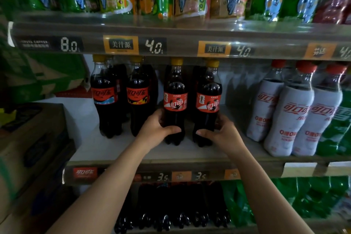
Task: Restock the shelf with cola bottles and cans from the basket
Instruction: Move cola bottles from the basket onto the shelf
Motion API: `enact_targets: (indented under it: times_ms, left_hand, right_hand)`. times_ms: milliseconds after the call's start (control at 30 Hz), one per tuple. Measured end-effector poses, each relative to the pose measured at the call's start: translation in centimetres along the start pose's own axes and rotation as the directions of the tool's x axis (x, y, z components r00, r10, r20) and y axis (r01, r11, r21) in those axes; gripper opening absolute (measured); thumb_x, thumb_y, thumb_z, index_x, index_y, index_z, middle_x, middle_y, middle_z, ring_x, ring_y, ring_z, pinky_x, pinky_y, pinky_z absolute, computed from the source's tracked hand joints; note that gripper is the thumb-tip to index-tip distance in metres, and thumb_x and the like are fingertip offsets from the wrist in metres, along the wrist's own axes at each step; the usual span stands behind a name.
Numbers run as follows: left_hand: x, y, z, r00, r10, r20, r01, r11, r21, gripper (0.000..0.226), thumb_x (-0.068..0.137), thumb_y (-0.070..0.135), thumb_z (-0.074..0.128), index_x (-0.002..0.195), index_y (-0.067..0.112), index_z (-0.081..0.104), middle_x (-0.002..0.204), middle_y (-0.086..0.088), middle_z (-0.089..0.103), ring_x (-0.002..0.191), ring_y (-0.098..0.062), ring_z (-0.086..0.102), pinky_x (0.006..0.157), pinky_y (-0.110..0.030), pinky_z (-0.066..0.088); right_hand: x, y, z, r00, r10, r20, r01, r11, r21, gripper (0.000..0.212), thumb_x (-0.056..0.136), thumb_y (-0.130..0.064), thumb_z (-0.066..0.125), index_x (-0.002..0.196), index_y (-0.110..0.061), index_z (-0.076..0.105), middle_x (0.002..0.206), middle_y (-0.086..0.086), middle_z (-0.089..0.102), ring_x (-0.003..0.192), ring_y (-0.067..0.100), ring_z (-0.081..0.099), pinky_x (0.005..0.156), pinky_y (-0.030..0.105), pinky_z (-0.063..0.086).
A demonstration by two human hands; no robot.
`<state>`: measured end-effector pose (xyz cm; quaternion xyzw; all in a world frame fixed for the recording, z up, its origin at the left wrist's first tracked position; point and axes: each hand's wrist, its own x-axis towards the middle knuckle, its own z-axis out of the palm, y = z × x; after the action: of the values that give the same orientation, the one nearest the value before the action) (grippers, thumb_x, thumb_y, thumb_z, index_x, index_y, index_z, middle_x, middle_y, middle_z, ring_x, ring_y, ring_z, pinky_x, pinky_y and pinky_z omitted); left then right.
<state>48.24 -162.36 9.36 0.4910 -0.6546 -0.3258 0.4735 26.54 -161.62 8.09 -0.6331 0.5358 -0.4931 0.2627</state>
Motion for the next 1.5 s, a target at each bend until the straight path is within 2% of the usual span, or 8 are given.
enact_targets:
  times_ms: [100,300,533,733,900,1100,1267,1500]
  left_hand:
    - [0.6,-0.4,0.2,1.0,0.003,-0.019,-0.003,1.0,0.005,0.069,0.075,0.02,0.08,0.136,0.019,0.046,0.134,0.002,0.056,0.124,-0.014,0.051,0.103,-0.033,0.041]
    - [1.8,-0.7,0.8,0.999,-0.023,-0.026,0.023,1.0,-0.01,0.065,0.081,0.018,0.075,0.138,0.021,0.042,0.136,0.001,0.054,0.127,-0.017,0.049,0.105,-0.037,0.04]
    - [2.3,-0.9,1.3,0.999,-0.031,-0.039,0.03,0.999,-0.026,0.061,0.082,0.016,0.074,0.135,0.02,0.044,0.136,-0.003,0.055,0.128,-0.02,0.05,0.109,-0.046,0.039]
    - [2.1,-0.7,1.3,0.999,-0.03,-0.029,0.029,0.999,-0.02,0.063,0.085,0.014,0.07,0.141,0.017,0.04,0.139,-0.003,0.053,0.13,-0.018,0.047,0.107,-0.033,0.037]
    - [1.9,-0.5,1.5,0.999,-0.041,-0.027,0.04,0.999,-0.021,0.062,0.087,0.013,0.067,0.142,0.016,0.038,0.14,-0.004,0.051,0.132,-0.02,0.046,0.11,-0.037,0.036]
    - [1.9,-0.5,1.6,0.998,-0.044,-0.043,0.045,0.999,0.006,0.06,0.088,0.018,0.066,0.141,0.019,0.038,0.141,-0.004,0.051,0.132,-0.021,0.045,0.11,-0.039,0.036]
    - [1.9,-0.7,1.8,0.997,-0.048,-0.059,0.049,0.998,0.028,0.059,0.089,0.019,0.066,0.141,0.019,0.038,0.141,-0.004,0.051,0.132,-0.021,0.046,0.11,-0.041,0.037]
    - [1.7,-0.9,1.9,0.997,-0.049,-0.06,0.051,0.998,0.033,0.059,0.09,0.023,0.065,0.142,0.02,0.037,0.141,-0.003,0.05,0.132,-0.02,0.045,0.109,-0.039,0.038]
  right_hand:
    - [0.9,0.2,0.3,0.998,0.019,-0.064,-0.019,1.0,-0.006,0.068,0.066,-0.028,0.088,0.124,-0.023,0.053,0.113,-0.007,0.064,0.107,0.014,0.06,0.092,0.038,0.05]
    - [2.2,0.7,0.4,0.992,0.067,-0.108,-0.067,0.998,0.004,0.07,0.064,-0.029,0.089,0.123,-0.023,0.053,0.117,-0.002,0.065,0.11,0.019,0.061,0.094,0.042,0.051]
    - [2.7,0.4,1.3,0.982,0.094,-0.162,-0.094,0.996,0.006,0.075,0.065,-0.029,0.088,0.129,-0.021,0.049,0.122,-0.001,0.063,0.115,0.021,0.058,0.092,0.036,0.049]
    - [2.3,0.0,1.7,0.976,0.098,-0.193,-0.101,0.995,-0.005,0.078,0.067,-0.029,0.087,0.132,-0.018,0.046,0.127,0.003,0.061,0.12,0.025,0.056,0.095,0.037,0.047]
    - [2.0,-0.5,1.6,0.978,0.084,-0.19,-0.088,0.996,-0.013,0.079,0.069,-0.03,0.086,0.135,-0.017,0.044,0.131,0.004,0.059,0.123,0.025,0.054,0.09,0.03,0.043]
    - [2.0,-0.3,1.4,0.983,0.085,-0.165,-0.087,0.996,-0.007,0.08,0.069,-0.031,0.086,0.135,-0.019,0.043,0.133,0.003,0.058,0.125,0.025,0.053,0.095,0.035,0.045]
    - [2.1,-0.3,1.2,0.987,0.085,-0.137,-0.087,0.996,-0.009,0.08,0.07,-0.03,0.085,0.136,-0.018,0.043,0.133,0.003,0.058,0.125,0.024,0.053,0.089,0.027,0.04]
    - [2.1,-0.3,1.2,0.988,0.088,-0.125,-0.088,0.996,0.008,0.081,0.07,-0.03,0.085,0.137,-0.018,0.042,0.133,0.003,0.057,0.124,0.024,0.053,0.091,0.029,0.041]
